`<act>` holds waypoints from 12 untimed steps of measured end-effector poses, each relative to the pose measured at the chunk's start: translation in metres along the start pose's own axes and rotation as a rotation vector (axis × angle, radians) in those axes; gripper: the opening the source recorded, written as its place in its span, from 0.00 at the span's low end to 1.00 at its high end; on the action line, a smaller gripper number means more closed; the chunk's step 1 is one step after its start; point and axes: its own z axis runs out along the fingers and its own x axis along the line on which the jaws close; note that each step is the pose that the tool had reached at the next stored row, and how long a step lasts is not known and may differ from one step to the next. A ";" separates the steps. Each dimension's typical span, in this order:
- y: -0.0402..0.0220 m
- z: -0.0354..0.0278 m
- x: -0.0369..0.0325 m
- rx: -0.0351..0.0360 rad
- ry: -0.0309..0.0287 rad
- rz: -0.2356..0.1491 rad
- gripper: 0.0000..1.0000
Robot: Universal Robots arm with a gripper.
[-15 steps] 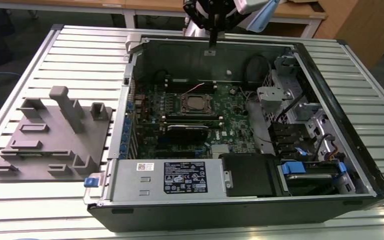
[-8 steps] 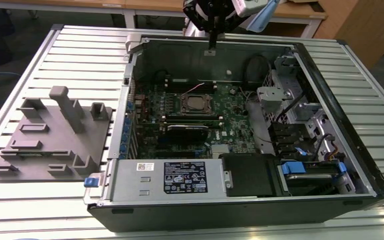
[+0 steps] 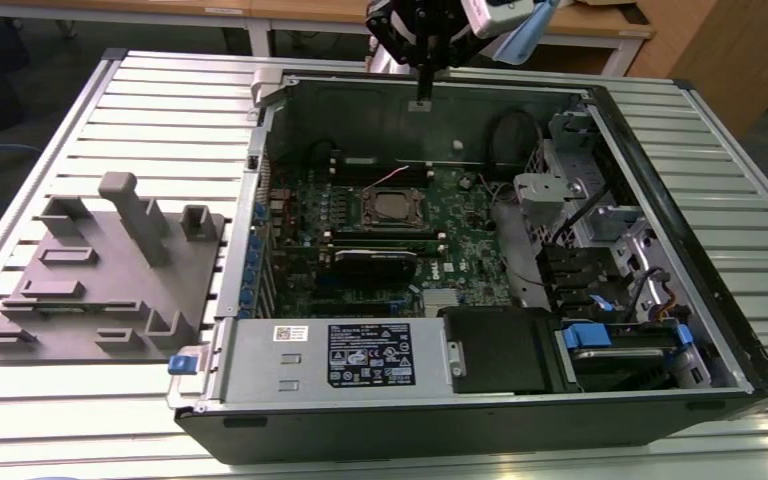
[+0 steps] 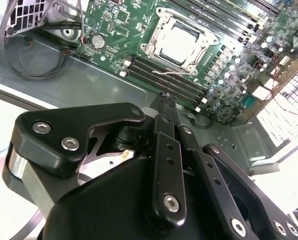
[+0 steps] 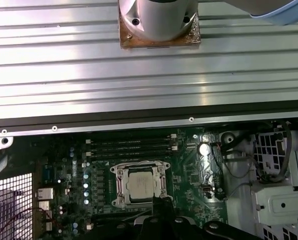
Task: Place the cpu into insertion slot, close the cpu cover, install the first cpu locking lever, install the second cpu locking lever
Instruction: 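Install the first cpu locking lever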
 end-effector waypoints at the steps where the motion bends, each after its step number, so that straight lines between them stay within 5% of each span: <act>1: 0.0000 0.0005 0.0000 0.0000 0.0000 0.000 0.10; 12: -0.0004 0.0032 0.0002 0.0001 0.0000 0.000 0.10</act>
